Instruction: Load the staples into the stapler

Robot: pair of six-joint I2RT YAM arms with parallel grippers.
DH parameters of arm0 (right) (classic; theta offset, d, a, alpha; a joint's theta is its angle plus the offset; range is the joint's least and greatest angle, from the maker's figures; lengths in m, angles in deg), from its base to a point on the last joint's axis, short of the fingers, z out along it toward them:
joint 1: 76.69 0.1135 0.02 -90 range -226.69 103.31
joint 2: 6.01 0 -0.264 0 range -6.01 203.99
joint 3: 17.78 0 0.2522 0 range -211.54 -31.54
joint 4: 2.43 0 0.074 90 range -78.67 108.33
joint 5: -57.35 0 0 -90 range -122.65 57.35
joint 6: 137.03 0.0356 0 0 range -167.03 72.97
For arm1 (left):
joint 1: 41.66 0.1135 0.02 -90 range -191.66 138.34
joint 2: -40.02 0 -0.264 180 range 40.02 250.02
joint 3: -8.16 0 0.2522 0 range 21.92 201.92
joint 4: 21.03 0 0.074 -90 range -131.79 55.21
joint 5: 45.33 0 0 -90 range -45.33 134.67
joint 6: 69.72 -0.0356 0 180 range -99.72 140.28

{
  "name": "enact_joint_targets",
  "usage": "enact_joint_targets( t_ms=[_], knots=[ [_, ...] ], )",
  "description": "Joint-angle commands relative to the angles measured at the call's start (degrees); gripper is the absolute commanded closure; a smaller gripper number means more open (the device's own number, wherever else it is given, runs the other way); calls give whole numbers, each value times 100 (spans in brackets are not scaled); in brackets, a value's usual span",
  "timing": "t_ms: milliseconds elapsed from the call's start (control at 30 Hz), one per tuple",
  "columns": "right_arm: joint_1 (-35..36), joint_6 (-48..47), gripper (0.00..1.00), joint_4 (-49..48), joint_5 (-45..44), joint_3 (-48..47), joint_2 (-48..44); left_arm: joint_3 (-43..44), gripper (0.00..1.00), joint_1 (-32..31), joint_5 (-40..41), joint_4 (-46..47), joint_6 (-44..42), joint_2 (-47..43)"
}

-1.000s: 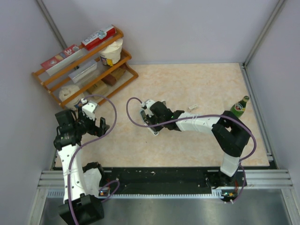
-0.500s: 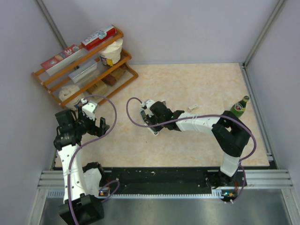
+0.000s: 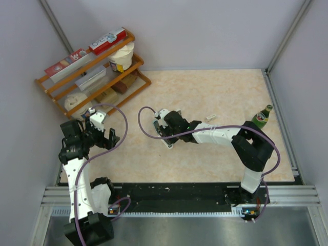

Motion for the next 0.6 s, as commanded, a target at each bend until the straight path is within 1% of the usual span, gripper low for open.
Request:
enact_joint_targets(
  t_ms=[0, 100, 133, 567],
  knots=[
    [86, -25, 72, -45, 42, -96, -65, -47, 1, 35, -50, 199, -48, -57],
    [86, -25, 71, -45, 42, -96, -74, -56, 1, 26, -59, 208, -57, -48],
    [86, -25, 71, -53, 173, -96, -74, -47, 1, 34, -59, 208, -48, -40],
    [77, -34, 70, -45, 192, -105, -109, -56, 1, 34, -59, 199, -57, -48]
  ],
)
